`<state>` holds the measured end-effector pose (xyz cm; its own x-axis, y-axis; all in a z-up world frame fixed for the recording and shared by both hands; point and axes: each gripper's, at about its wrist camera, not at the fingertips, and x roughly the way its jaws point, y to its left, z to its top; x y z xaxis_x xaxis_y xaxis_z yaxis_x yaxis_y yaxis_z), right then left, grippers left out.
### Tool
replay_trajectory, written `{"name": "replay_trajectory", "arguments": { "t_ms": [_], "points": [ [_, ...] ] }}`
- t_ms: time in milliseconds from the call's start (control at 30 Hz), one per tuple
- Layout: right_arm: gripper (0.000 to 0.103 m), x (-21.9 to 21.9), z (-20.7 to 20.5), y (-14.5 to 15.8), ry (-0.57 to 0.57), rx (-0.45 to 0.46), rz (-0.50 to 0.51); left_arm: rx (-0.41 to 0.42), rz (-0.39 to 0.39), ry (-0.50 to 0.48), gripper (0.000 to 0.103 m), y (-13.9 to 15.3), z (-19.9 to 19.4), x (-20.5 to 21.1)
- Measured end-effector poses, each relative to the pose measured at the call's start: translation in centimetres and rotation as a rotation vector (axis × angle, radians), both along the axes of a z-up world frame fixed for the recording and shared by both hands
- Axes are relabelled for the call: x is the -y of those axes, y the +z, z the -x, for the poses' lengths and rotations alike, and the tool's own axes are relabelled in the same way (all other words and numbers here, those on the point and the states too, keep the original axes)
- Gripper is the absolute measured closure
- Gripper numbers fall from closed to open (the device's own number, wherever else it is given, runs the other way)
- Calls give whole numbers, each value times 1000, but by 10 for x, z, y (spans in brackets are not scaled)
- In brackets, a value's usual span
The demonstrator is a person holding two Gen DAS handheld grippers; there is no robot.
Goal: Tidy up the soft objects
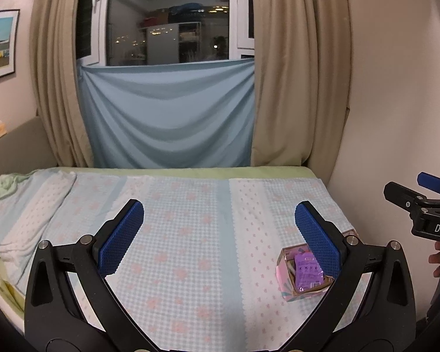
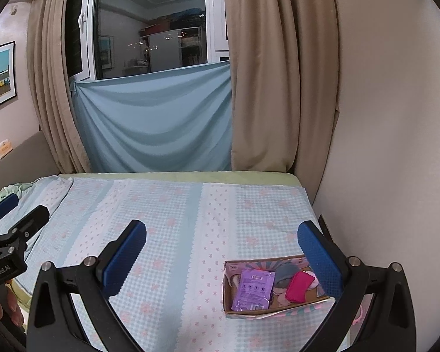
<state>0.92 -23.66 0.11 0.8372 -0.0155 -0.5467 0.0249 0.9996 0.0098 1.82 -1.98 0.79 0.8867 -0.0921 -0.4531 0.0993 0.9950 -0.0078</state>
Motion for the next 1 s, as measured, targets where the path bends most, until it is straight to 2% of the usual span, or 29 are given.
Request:
{"name": "replay_trajectory", "arguments": {
  "t_ms": [1000],
  "points": [
    [0, 5, -7, -1, 10, -3, 10, 5, 1, -2, 0, -3, -7, 7]
  ]
}}
